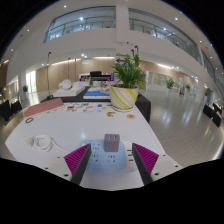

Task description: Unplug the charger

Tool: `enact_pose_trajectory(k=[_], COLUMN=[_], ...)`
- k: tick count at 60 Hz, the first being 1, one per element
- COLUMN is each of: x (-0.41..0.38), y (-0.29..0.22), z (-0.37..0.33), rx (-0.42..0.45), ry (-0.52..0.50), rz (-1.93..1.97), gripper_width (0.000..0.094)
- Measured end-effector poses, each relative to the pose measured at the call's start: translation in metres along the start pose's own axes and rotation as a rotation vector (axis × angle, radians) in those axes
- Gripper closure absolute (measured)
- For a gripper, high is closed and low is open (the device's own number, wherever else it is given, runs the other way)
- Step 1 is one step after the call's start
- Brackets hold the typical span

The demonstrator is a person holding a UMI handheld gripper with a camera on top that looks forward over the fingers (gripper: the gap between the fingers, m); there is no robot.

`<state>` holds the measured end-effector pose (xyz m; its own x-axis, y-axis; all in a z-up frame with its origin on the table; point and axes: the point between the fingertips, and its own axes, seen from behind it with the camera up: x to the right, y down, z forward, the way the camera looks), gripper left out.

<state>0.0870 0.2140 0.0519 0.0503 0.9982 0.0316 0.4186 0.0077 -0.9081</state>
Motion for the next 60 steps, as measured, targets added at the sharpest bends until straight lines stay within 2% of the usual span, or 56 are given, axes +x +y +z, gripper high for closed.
enact_pose_trajectory(k=[12, 20, 22, 24, 26, 30, 31, 32, 38, 43, 48, 57, 60], x=[-0.007, -0.018, -0.019, -0.021, -0.018, -0.005, -0.005, -0.004, -0.004, -0.003, 0.003, 0.021, 0.036], y=[-0.005, -0.007, -0.008, -0.006, -0.005, -0.008, -0.007, -0.007, -0.009, -0.015, -0.055, -0.117, -0.127], z=[0.037, 0.054, 0.057, 0.060, 0.061, 0.063, 0.064, 0.064, 0.066, 0.061, 0.050, 0.034, 0.024], rx=[0.002, -0.002, -0.003, -0.010, -0.011, 0.005, 0.000, -0.004, -0.022, -0.004, 0.090, 0.137, 0.127], ry=[-0.025, -0.065, -0.069, -0.075, -0.059, -0.016, -0.022, -0.025, -0.039, -0.044, -0.025, -0.013, 0.005], rz=[0.015, 0.032, 0.036, 0.035, 0.027, 0.029, 0.042, 0.046, 0.059, 0.060, 0.044, 0.088, 0.097], gripper_width=[0.0082, 0.0162, 0.0273, 0.0339, 0.0352, 0.0669, 0.0660, 0.0696, 0.0719, 0.0719, 0.0719, 0.0719, 0.0719])
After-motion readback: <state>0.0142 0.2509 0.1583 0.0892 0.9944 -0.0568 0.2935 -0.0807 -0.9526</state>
